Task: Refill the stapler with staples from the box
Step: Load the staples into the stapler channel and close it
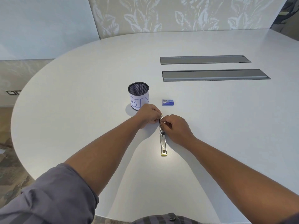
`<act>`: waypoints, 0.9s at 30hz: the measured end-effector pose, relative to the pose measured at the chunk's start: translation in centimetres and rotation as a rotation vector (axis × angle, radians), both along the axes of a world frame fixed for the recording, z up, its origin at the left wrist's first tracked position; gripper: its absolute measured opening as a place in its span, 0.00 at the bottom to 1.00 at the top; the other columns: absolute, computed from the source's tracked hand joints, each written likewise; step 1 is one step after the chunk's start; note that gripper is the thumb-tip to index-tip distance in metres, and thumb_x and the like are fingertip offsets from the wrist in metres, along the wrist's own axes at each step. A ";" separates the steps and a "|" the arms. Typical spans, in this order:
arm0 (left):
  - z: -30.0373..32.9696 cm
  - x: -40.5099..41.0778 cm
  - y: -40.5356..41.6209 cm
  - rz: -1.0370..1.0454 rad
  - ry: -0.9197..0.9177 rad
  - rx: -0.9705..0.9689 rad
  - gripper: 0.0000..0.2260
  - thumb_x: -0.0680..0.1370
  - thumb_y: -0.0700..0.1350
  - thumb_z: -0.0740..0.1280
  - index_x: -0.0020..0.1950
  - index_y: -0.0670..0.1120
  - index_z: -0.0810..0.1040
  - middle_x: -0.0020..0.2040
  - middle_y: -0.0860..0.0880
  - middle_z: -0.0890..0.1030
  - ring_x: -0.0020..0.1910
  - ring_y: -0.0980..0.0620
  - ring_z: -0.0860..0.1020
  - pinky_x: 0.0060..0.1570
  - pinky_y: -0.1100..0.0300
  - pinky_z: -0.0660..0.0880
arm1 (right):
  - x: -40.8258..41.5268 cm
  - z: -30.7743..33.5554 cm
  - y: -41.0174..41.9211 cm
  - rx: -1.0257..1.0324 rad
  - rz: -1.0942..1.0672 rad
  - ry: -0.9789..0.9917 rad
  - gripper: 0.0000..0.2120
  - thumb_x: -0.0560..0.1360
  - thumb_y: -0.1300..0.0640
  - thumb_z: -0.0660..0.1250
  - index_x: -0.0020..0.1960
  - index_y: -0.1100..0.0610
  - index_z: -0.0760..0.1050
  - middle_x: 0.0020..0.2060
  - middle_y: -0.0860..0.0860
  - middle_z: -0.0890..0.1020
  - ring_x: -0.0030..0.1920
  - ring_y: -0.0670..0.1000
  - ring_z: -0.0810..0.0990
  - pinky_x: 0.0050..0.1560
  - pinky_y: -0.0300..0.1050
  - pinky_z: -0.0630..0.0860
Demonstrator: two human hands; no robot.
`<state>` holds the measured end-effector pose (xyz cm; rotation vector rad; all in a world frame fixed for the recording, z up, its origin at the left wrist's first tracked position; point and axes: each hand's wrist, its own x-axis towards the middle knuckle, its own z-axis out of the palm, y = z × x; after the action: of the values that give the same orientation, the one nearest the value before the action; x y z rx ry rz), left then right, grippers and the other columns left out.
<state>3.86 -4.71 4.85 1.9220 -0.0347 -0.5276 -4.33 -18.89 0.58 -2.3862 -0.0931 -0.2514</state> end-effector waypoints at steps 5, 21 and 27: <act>0.0 0.0 0.0 0.002 0.001 0.000 0.07 0.75 0.31 0.70 0.40 0.41 0.81 0.38 0.42 0.79 0.37 0.47 0.76 0.38 0.60 0.77 | -0.1 0.5 0.2 -0.045 0.018 0.008 0.08 0.77 0.58 0.66 0.40 0.55 0.80 0.33 0.53 0.78 0.40 0.54 0.76 0.43 0.54 0.75; -0.2 0.2 0.1 -0.009 -0.003 -0.004 0.08 0.74 0.30 0.70 0.38 0.41 0.81 0.32 0.44 0.78 0.31 0.51 0.75 0.26 0.66 0.73 | -1.6 1.3 1.1 -0.259 0.011 -0.171 0.08 0.77 0.62 0.68 0.41 0.63 0.80 0.33 0.59 0.78 0.36 0.62 0.74 0.42 0.49 0.66; -0.2 0.1 0.2 -0.015 -0.010 -0.001 0.07 0.75 0.31 0.70 0.39 0.40 0.81 0.33 0.44 0.78 0.31 0.51 0.75 0.26 0.66 0.73 | -1.4 1.2 1.1 -0.194 -0.013 -0.117 0.08 0.78 0.60 0.66 0.44 0.61 0.82 0.34 0.57 0.78 0.39 0.60 0.75 0.39 0.48 0.66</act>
<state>3.94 -4.55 4.69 1.9251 -0.0555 -0.5283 -5.68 -17.81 1.79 -2.5639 -0.1638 -0.4047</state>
